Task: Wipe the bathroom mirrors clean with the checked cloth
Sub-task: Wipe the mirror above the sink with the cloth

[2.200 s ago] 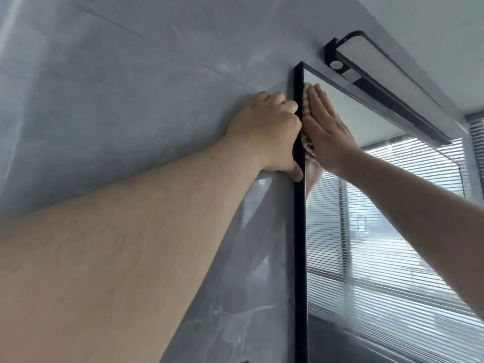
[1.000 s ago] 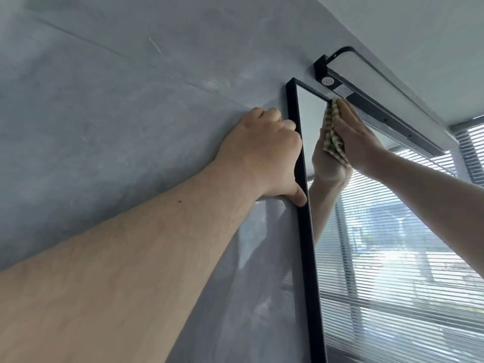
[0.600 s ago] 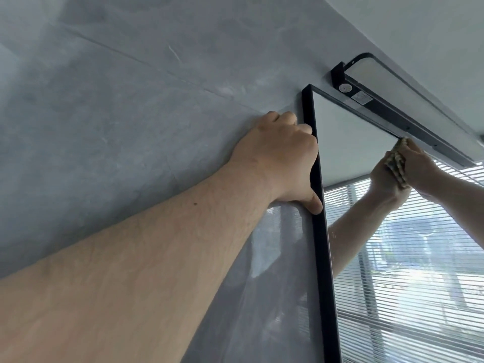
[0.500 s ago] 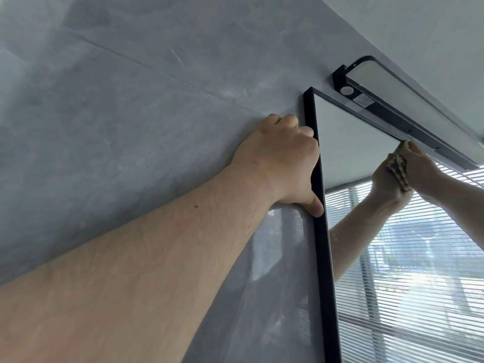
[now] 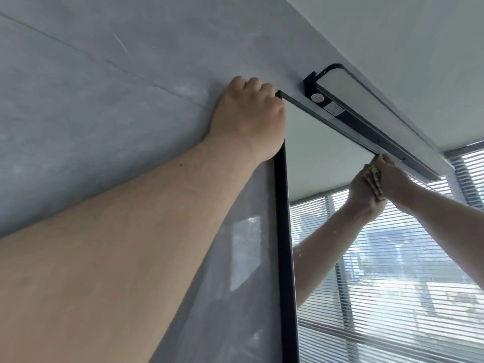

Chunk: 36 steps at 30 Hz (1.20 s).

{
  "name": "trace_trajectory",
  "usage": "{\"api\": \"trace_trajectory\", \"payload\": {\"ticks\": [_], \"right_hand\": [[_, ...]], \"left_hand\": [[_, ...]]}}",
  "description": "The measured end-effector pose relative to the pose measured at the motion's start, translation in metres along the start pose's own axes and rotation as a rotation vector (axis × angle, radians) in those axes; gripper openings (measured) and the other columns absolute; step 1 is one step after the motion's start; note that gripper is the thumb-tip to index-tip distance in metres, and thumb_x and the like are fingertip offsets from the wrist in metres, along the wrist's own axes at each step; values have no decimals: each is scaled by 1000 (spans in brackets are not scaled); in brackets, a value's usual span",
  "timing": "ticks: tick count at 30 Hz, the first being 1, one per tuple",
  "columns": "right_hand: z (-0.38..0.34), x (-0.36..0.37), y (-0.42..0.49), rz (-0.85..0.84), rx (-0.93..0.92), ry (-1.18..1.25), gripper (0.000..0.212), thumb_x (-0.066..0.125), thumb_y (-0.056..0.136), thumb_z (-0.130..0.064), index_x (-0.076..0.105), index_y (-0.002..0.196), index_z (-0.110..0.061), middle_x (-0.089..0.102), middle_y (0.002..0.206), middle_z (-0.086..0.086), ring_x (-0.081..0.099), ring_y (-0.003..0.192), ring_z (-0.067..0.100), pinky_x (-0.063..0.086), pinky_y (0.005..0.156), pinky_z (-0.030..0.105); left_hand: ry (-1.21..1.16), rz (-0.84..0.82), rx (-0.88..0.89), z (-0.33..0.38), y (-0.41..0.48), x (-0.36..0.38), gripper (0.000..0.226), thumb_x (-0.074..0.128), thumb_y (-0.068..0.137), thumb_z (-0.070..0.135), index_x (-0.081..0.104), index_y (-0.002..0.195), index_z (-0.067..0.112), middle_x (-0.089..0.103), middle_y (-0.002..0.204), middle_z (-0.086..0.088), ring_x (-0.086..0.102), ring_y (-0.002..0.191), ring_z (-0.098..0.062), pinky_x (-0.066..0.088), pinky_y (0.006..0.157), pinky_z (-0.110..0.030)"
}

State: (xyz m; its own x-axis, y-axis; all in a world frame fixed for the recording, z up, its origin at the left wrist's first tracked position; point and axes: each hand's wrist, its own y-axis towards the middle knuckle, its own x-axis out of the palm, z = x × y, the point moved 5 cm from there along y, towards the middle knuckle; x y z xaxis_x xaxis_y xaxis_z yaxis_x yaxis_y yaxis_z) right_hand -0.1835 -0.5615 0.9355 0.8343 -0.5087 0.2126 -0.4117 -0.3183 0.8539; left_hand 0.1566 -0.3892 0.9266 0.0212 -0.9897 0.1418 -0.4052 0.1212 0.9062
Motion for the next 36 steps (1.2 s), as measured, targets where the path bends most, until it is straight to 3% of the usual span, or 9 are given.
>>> {"api": "trace_trajectory", "payload": {"ticks": [5, 12, 15, 17, 22, 25, 29, 34, 36], "right_hand": [[24, -17, 22, 80, 37, -47, 31, 39, 94, -17, 45, 64, -22, 43, 61, -3, 42, 58, 11, 34, 54, 21], [37, -29, 41, 108, 133, -75, 35, 33, 97, -4, 36, 66, -20, 43, 36, -12, 43, 33, 0, 27, 30, 11], [48, -35, 50, 50, 145, -158, 46, 37, 96, 0, 44, 60, -27, 52, 53, -34, 53, 60, -5, 43, 56, 11], [54, -41, 55, 89, 113, -105, 46, 35, 97, -8, 56, 59, -22, 48, 40, -16, 47, 52, 8, 37, 54, 23], [42, -38, 37, 72, 108, -120, 36, 34, 100, -6, 37, 68, -22, 46, 41, -11, 44, 41, 3, 31, 36, 15], [40, -38, 29, 48, 73, -74, 32, 37, 97, -9, 38, 68, -22, 44, 57, -2, 38, 53, 9, 32, 50, 24], [43, -35, 22, 35, 0, -60, 15, 47, 78, -35, 46, 70, -22, 46, 79, 6, 43, 77, 21, 35, 75, 38], [29, -26, 10, -30, -91, -32, 37, 47, 91, -32, 57, 119, -9, 56, 119, 16, 53, 108, 30, 37, 106, 45], [35, -31, 14, -26, -77, -57, 30, 47, 91, -31, 61, 112, -14, 55, 109, 13, 52, 100, 28, 38, 103, 47]], "left_hand": [[39, 52, 11, 2, 0, 3, 13, 37, 87, 8, 42, 92, 19, 56, 115, -8, 48, 110, -29, 30, 93, -39], [56, 73, 15, 3, 3, 6, 9, 38, 87, 9, 40, 89, 17, 58, 112, -8, 49, 109, -29, 31, 93, -41], [53, 93, 6, 2, 5, 8, 8, 39, 85, 9, 40, 88, 17, 58, 111, -8, 49, 108, -30, 31, 91, -41], [57, 90, 7, 2, 5, 9, 9, 39, 84, 9, 40, 88, 17, 58, 111, -8, 49, 108, -31, 31, 91, -41], [47, 55, 11, 2, 6, 11, 9, 39, 83, 11, 42, 88, 18, 59, 112, -7, 49, 111, -30, 31, 95, -42], [33, 49, 10, 2, 7, 12, 9, 41, 82, 12, 43, 88, 18, 59, 111, -7, 50, 112, -30, 31, 97, -42], [22, 42, 9, 3, 6, 12, 9, 42, 81, 11, 43, 86, 18, 60, 109, -7, 51, 111, -31, 31, 96, -42], [30, 32, 2, 2, 4, 12, 8, 43, 80, 10, 45, 84, 16, 60, 105, -8, 52, 108, -32, 32, 95, -41], [30, 24, -2, 3, 3, 11, 8, 43, 81, 11, 45, 85, 17, 61, 106, -9, 53, 109, -32, 32, 95, -41]]}}
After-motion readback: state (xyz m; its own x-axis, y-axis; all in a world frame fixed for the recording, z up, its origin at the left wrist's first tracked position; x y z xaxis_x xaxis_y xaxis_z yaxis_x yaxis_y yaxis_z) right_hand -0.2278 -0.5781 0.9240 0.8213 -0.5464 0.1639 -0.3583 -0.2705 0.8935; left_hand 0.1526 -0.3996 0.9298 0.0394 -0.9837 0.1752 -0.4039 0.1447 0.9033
